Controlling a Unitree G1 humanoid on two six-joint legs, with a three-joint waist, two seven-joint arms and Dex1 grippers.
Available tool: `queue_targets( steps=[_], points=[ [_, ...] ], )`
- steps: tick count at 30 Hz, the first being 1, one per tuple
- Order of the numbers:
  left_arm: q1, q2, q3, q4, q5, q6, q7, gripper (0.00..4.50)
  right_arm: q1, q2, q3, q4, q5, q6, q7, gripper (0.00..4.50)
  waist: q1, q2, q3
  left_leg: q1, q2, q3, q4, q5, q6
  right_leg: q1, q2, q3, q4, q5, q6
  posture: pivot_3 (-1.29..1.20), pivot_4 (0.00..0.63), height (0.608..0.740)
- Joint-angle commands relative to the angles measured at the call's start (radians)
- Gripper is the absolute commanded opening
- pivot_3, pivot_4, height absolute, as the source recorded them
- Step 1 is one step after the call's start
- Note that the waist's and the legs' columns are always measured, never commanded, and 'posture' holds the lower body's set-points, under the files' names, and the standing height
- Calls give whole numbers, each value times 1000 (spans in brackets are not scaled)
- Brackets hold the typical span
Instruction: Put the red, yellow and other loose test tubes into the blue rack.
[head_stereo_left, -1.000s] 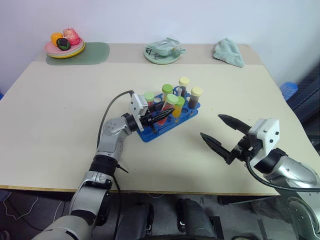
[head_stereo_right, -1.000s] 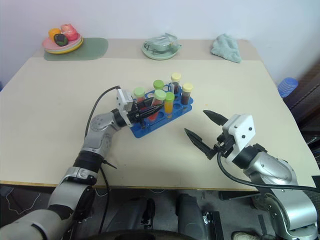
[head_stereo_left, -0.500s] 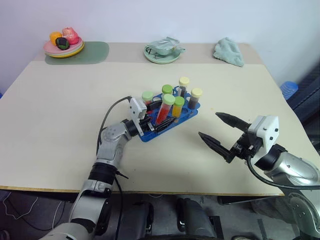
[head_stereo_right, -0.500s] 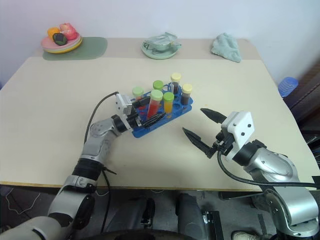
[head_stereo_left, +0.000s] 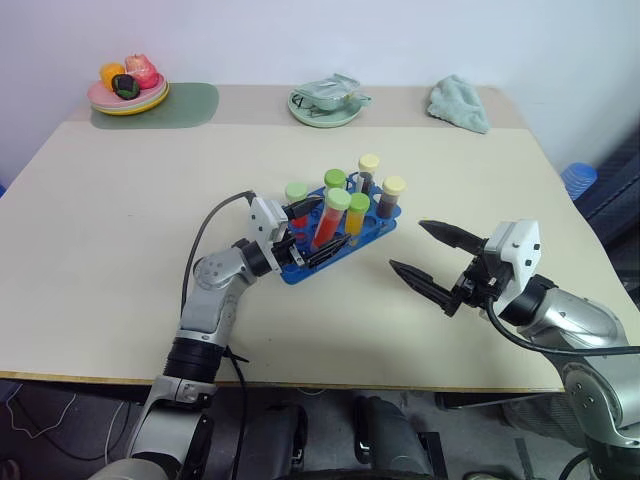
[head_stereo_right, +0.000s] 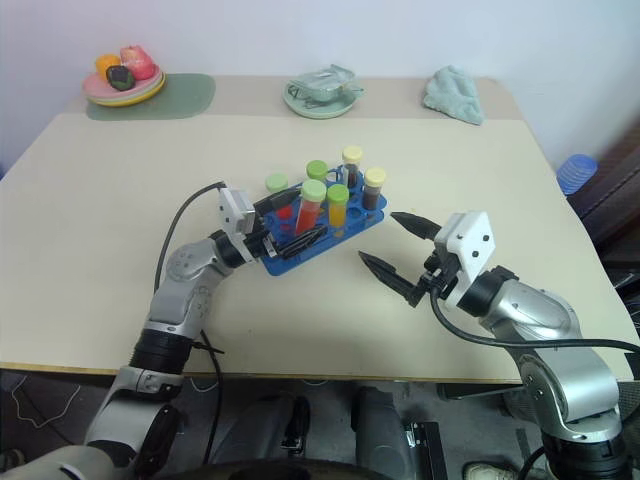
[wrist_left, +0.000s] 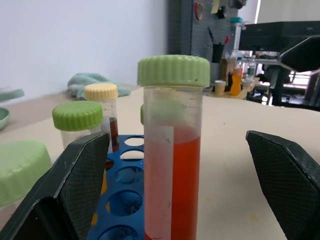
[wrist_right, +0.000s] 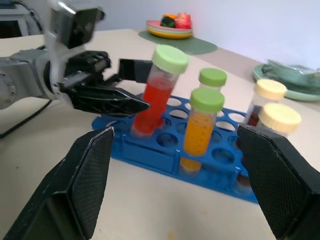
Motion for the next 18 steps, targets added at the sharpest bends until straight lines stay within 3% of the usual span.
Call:
queue_targets(
  steps=[1, 18],
  points=[
    [6, -1, 15, -51, -21, 2, 20, 4454, -21, 0, 0, -13, 7, -9, 2, 4009, -1, 0, 0, 0, 0, 0, 0, 0, 0, 0, 0, 0, 0, 0, 0, 0, 150, 740],
    [86, 57, 16, -156, -65, -18, -28, 4454, -209, 36, 115, 125, -35, -43, 61, 4009, -1, 0, 0, 0, 0, 0, 0, 0, 0, -1, 0, 0, 0, 0, 0, 0, 150, 740]
  ],
)
